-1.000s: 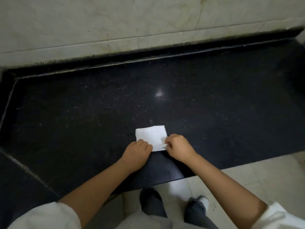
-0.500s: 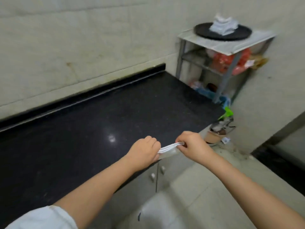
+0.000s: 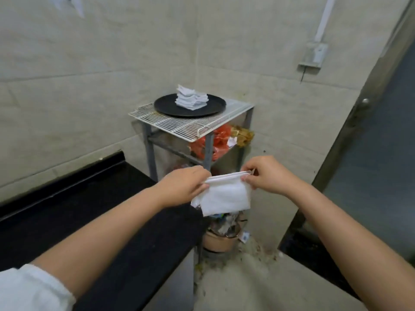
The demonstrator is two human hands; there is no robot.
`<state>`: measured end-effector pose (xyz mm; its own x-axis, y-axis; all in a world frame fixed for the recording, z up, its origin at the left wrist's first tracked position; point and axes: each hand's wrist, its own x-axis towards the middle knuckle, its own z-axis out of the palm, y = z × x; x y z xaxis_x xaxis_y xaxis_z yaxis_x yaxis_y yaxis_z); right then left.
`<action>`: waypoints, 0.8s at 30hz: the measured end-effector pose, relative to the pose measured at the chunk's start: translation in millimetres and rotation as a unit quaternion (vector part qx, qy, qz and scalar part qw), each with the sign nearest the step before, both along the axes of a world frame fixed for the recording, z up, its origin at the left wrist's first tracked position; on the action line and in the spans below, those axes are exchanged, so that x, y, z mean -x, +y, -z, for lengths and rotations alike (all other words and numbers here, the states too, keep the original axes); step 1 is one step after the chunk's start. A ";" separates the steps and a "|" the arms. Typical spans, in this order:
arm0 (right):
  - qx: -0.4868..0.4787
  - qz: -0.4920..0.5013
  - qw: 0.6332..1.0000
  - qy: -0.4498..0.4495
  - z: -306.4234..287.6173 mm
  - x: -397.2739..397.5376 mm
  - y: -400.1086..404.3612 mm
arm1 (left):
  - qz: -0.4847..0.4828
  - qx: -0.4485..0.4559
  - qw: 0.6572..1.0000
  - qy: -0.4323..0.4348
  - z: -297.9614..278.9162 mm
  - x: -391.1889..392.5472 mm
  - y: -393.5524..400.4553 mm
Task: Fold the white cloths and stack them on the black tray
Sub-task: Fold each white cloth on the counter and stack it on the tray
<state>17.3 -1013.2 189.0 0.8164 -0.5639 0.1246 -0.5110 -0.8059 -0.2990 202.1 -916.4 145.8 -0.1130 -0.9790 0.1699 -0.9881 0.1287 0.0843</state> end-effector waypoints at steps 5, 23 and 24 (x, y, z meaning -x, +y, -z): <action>-0.028 0.032 0.998 -0.048 -39.2 -48.2 -125.6 | -0.021 0.100 0.988 0.114 -41.4 -41.6 -115.1; -0.111 -0.059 0.975 -0.182 -124.9 -307.0 -465.6 | -0.379 0.200 0.893 0.138 -152.6 -205.9 -412.1; -0.070 -0.085 0.975 -0.192 -123.4 -322.2 -478.4 | -0.398 0.216 0.884 0.119 -152.5 -215.6 -423.9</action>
<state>339.5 -1491.7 312.5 0.8077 -0.4579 0.3715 -0.2019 -0.8067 -0.5554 417.6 -1340.3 298.3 0.6711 -0.5704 0.4735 -0.7412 -0.5281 0.4144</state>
